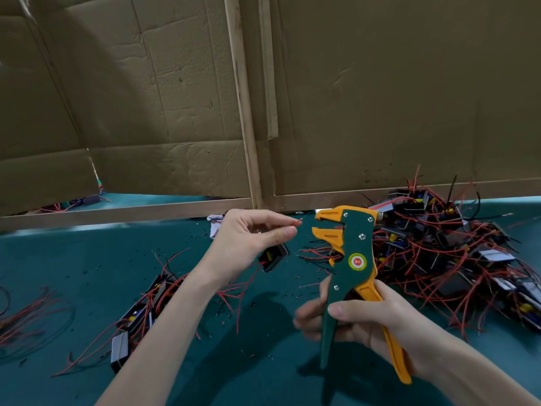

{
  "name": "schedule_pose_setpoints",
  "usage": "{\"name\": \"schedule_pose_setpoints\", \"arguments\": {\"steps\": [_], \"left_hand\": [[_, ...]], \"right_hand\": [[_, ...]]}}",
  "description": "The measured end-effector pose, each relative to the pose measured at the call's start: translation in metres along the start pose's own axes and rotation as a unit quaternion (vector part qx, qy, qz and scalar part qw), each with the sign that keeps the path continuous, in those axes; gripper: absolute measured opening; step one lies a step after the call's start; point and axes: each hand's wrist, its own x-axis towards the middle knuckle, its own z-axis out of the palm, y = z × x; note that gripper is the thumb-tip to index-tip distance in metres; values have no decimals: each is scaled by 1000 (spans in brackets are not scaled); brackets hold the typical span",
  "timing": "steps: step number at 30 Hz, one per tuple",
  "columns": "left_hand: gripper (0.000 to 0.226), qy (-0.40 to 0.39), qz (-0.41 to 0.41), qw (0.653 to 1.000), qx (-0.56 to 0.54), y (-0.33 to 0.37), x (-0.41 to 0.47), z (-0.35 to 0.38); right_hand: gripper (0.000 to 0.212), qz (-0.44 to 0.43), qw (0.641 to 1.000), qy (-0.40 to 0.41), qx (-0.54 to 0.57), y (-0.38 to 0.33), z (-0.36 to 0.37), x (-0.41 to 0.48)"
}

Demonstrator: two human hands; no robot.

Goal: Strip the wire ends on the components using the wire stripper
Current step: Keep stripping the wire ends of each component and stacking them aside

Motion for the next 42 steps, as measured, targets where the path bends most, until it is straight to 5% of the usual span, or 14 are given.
{"name": "schedule_pose_setpoints", "arguments": {"steps": [15, 26, 35, 39, 42], "left_hand": [[14, -86, -25, 990, 112, 15, -3, -6], [7, -139, -55, 978, 144, 25, -6, -11], [11, -137, -85, 971, 174, 16, -4, -14], [8, -126, -96, 970, 183, 8, -4, -12], [8, -78, -87, 971, 208, 4, -1, -17]], "right_hand": [[34, 33, 999, -37, -4, -1, -5, 2], [26, 59, 995, -44, -69, -1, -4, -1], [37, 35, 988, 121, -85, 16, 16, 0], [22, 30, 999, 21, 12, 11, 16, 0], [25, 38, 996, 18, 75, 10, 12, 2]]}}
